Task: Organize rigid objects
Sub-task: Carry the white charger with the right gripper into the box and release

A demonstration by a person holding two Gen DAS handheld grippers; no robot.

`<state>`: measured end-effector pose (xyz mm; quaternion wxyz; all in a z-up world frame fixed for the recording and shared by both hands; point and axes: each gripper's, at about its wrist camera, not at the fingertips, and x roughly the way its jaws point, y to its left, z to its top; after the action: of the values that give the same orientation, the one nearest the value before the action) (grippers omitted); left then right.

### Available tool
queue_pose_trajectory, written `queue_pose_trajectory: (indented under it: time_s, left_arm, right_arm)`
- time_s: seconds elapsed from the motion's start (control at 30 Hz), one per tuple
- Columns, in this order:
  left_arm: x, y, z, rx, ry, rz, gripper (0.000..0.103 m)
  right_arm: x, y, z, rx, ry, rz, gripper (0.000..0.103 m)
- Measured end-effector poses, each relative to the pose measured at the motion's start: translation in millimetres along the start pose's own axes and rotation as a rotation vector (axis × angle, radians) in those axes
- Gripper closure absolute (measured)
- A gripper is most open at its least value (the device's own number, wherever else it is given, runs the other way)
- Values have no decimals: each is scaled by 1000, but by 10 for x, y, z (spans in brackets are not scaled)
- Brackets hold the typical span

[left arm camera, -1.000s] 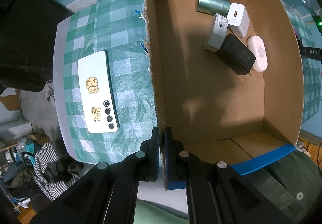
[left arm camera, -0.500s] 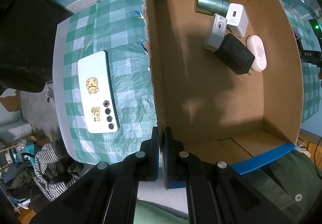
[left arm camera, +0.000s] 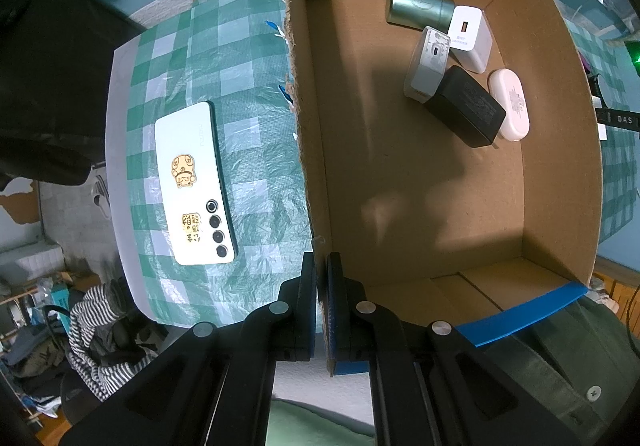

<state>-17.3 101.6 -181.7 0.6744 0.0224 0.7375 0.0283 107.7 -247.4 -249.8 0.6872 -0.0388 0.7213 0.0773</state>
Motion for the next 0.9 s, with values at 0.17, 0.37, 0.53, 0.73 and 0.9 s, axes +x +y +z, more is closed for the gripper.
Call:
queue_pose_trajectory:
  time_s: [0.17, 0.37, 0.53, 0.73, 0.9]
  left_arm:
    - [2, 2, -8, 0, 0, 1, 98]
    - [-2, 8, -8, 1, 0, 0, 98]
    - [-2, 7, -9, 0, -1, -1, 98]
    - [-4, 10, -12, 1, -2, -2, 98]
    - [-3, 9, -8, 1, -3, -3, 98]
  right_arm:
    - [-171, 77, -33, -41, -20, 4, 51]
    - [-436, 205, -76, -96, -50, 9, 51]
    - [-656, 356, -121, -143, -80, 6, 51]
    - [-873, 520, -110, -196, -117, 27, 51]
    - [-1038, 697, -119, -240, -144, 36, 51]
